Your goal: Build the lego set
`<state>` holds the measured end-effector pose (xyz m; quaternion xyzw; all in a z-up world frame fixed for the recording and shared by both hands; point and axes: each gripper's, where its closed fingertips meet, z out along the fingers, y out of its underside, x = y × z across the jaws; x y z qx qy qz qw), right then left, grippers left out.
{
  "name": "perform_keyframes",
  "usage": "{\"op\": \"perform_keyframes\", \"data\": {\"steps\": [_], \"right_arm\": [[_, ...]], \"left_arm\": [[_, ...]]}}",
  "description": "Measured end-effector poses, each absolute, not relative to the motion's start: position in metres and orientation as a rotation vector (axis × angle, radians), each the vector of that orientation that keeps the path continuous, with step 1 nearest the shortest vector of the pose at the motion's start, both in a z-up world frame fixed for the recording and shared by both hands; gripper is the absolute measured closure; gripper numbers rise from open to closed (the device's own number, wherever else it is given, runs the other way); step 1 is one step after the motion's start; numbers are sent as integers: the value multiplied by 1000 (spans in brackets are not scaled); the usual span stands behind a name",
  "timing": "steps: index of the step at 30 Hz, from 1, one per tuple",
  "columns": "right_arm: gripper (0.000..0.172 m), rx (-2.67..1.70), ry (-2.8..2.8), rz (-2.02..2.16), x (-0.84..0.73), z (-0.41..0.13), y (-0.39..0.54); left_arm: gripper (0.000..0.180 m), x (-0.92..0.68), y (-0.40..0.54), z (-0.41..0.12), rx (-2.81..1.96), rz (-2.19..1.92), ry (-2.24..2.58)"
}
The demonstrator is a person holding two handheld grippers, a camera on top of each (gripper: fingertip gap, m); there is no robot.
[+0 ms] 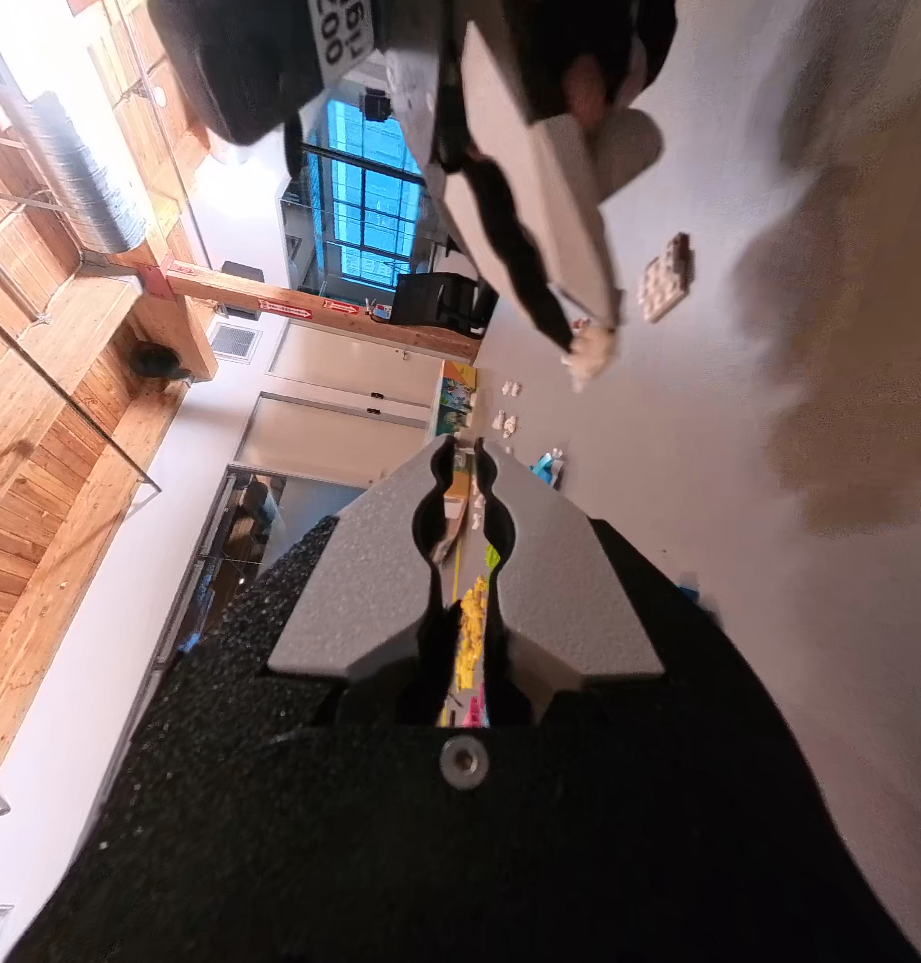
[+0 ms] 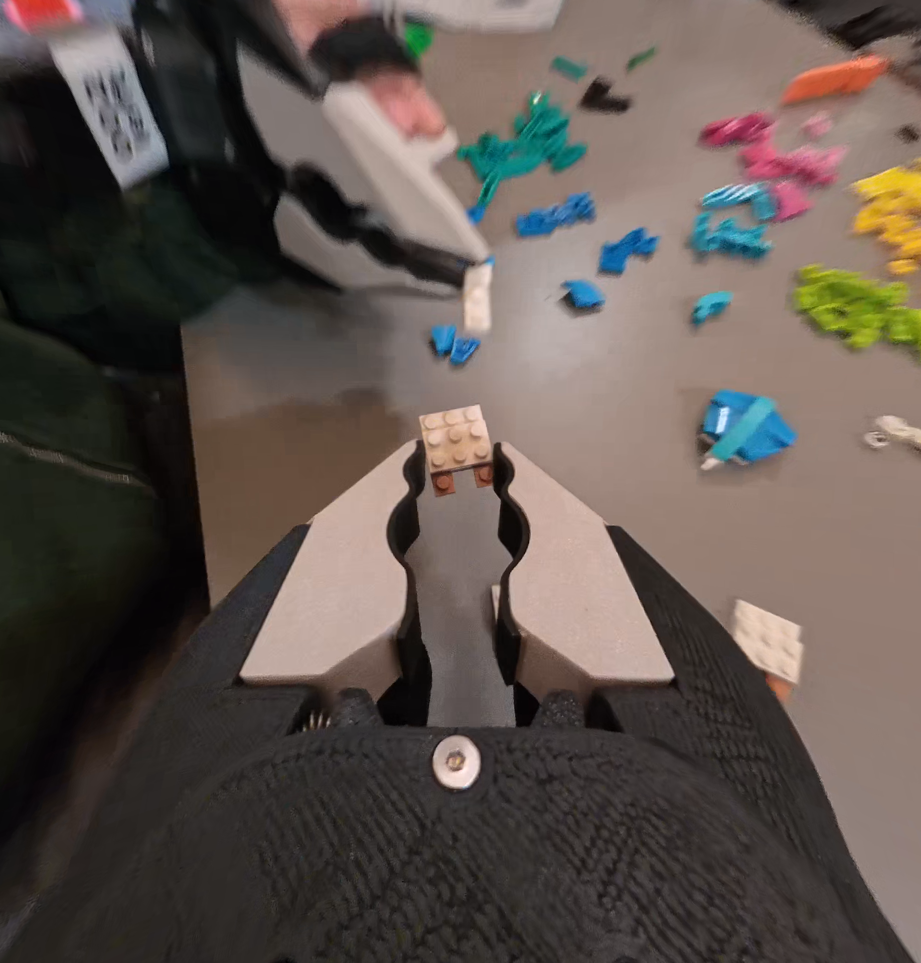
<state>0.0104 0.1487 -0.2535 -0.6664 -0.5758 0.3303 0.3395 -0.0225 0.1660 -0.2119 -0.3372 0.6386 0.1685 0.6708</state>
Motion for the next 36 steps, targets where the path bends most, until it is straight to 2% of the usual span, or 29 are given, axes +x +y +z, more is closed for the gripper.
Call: {"op": "perform_keyframes", "data": {"steps": [4,8,36], "right_arm": [[146,-1724,-1378,920,8,-211,160],[146,-1742,-1441,870,-2,-193,162],[146,-1895,-1477,811,-9,-211,162]], "left_arm": [[175,-24,167,-202,-736,436,1388],[175,-25,169,-201,-727,471,1383],[176,-18,166,-207,-679,533,1420]]}}
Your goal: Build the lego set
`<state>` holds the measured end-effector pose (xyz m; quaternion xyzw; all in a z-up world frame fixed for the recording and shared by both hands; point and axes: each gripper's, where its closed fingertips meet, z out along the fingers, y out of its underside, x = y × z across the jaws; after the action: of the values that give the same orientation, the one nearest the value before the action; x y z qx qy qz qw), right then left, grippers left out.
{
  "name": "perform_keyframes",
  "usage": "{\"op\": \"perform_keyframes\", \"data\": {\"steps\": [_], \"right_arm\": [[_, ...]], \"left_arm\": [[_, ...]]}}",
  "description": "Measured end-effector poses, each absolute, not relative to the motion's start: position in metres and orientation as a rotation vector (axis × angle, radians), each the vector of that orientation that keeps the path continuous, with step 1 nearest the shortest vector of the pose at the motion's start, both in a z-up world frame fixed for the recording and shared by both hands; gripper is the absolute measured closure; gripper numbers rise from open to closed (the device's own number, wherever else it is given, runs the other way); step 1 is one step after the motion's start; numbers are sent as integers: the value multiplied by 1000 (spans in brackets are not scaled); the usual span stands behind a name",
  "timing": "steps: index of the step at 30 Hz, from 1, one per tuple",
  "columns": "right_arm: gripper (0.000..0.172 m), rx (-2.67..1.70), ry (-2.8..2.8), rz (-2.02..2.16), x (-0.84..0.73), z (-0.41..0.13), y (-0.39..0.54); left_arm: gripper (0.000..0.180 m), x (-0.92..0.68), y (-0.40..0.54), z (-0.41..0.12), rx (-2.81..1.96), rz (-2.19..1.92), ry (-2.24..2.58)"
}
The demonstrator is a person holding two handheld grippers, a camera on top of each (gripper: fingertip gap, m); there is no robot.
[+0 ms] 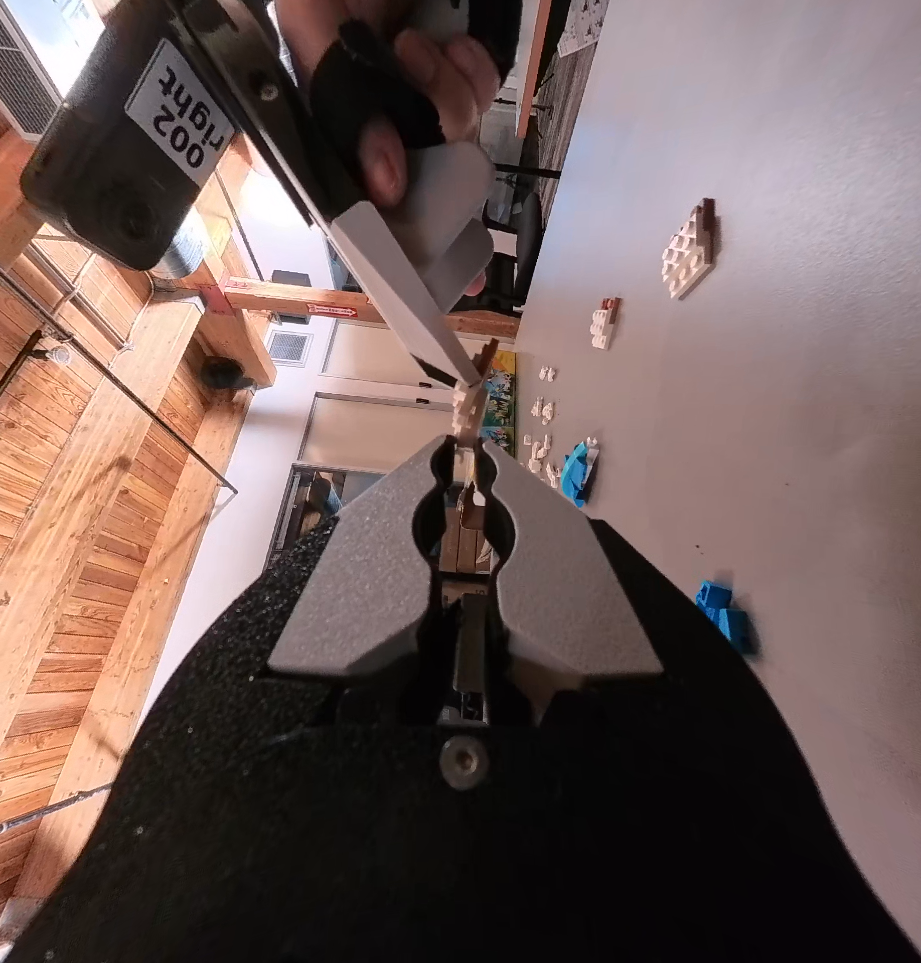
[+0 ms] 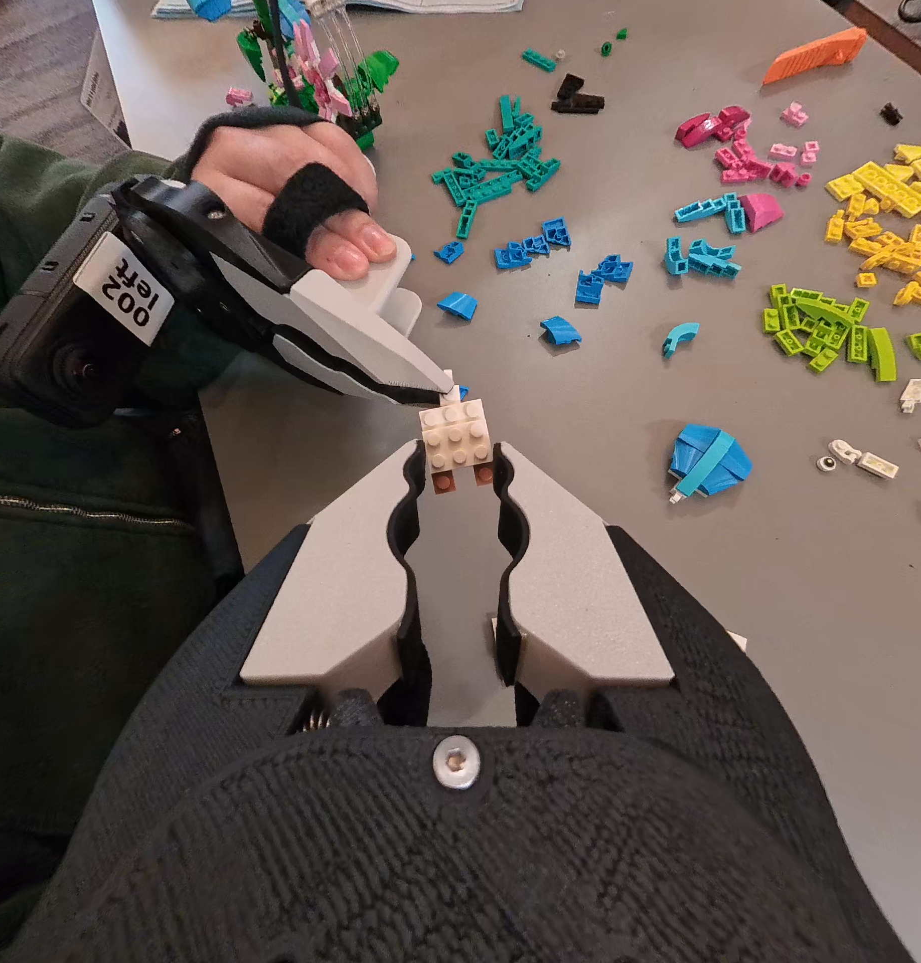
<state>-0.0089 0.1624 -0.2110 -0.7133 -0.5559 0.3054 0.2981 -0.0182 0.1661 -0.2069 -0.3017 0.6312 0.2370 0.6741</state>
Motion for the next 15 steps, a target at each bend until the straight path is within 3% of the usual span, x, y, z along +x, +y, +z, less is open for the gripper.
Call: {"op": "perform_keyframes", "data": {"steps": [15], "right_arm": [[146,-1871,-1485,742,-9,-208,163]], "left_arm": [[176,-18,166,-204,-674,531,1407]]}}
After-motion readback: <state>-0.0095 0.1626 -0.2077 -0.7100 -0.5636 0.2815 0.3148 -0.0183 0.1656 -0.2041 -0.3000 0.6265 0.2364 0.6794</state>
